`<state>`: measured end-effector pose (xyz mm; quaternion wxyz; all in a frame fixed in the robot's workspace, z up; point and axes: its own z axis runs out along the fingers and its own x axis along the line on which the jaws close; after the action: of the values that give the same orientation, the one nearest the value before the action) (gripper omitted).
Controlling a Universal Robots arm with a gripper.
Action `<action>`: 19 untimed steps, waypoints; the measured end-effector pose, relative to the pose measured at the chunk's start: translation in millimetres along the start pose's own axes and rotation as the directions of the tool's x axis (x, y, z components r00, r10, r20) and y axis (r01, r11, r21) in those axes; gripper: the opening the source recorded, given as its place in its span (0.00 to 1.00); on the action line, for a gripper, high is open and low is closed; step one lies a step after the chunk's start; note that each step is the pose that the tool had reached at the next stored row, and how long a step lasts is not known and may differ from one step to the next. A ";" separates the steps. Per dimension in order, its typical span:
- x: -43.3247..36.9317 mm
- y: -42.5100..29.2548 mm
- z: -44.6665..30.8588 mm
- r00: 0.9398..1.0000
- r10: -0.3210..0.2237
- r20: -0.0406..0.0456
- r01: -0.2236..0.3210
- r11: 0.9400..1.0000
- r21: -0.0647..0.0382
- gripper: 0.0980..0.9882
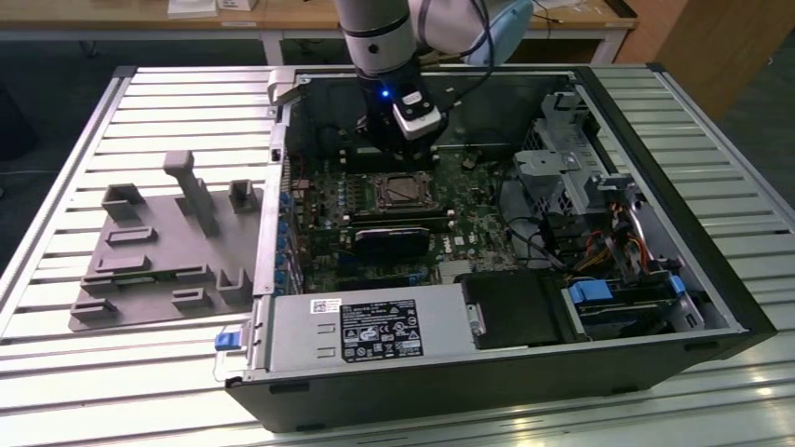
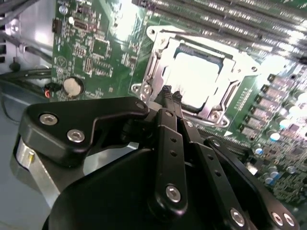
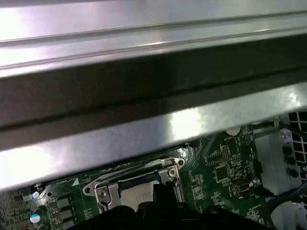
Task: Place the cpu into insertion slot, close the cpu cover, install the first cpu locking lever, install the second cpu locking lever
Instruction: 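Install the first cpu locking lever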
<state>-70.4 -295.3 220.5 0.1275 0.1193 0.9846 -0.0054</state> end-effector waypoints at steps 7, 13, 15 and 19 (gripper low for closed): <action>-1.6 -8.1 3.0 1.000 -0.002 -0.016 0.002 1.000 0.009 0.00; -3.2 -13.0 5.8 0.999 -0.001 -0.043 0.002 1.000 0.017 0.00; -3.9 -14.4 6.9 0.999 0.000 -0.051 0.001 1.000 0.019 0.00; -5.9 -16.0 9.2 0.998 0.002 -0.070 0.000 1.000 0.025 0.00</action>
<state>-66.4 -312.6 212.8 0.0913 0.1215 0.9883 -0.0132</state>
